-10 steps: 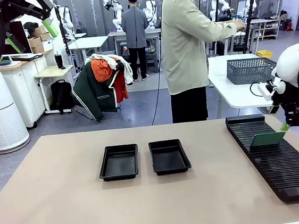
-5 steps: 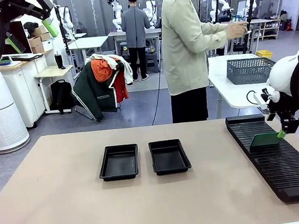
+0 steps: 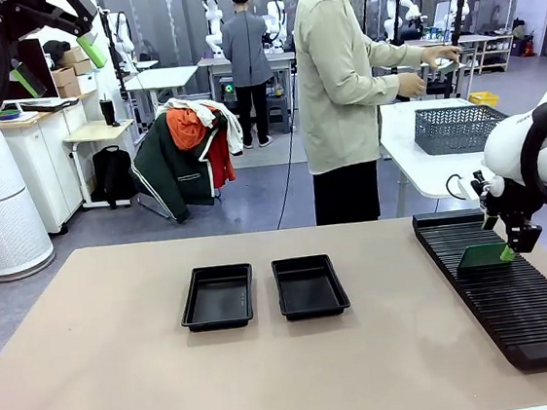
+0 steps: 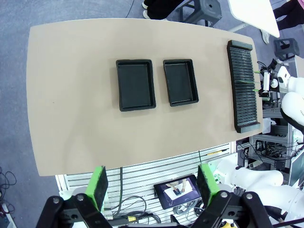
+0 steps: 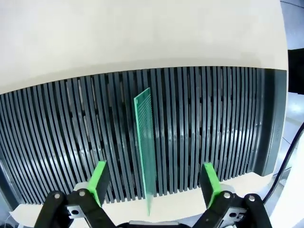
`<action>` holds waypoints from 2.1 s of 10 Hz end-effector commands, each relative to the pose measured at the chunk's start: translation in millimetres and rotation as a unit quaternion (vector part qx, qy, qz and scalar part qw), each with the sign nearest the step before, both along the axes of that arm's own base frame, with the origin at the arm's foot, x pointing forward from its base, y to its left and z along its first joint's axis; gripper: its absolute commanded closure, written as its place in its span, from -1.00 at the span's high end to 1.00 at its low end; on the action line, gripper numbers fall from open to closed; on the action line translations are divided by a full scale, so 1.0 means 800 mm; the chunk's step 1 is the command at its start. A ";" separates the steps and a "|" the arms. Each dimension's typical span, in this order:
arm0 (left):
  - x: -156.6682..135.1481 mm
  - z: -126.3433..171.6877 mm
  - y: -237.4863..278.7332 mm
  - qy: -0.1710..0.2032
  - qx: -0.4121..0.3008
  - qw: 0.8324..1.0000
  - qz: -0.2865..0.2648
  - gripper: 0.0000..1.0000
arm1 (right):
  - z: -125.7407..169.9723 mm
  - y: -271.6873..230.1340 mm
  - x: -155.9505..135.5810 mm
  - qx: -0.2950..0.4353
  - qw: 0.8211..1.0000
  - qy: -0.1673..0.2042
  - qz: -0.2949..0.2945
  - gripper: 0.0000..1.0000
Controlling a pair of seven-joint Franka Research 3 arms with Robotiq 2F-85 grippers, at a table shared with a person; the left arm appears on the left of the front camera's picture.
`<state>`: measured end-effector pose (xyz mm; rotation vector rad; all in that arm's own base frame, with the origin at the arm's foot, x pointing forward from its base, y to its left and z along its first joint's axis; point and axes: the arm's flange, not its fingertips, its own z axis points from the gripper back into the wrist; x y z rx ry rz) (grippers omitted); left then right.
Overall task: Inspect and transfer BCBs to ESD trays.
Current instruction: Pick up the Blank PCB from the PCB Rack and place it in the left ESD tray.
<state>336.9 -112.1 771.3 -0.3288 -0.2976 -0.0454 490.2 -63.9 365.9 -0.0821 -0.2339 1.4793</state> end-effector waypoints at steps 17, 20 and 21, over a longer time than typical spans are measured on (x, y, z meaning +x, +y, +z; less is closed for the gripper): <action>-0.001 0.000 0.000 0.000 0.000 1.000 0.000 1.00 | -0.017 -0.012 0.014 -0.008 0.998 -0.016 0.055 0.71; -0.001 0.000 0.000 0.000 0.000 1.000 0.000 1.00 | -0.018 -0.015 0.014 -0.003 0.998 -0.018 0.061 0.51; -0.001 0.000 0.000 0.000 0.000 1.000 0.000 1.00 | -0.019 -0.016 0.015 -0.004 0.998 -0.017 0.062 0.39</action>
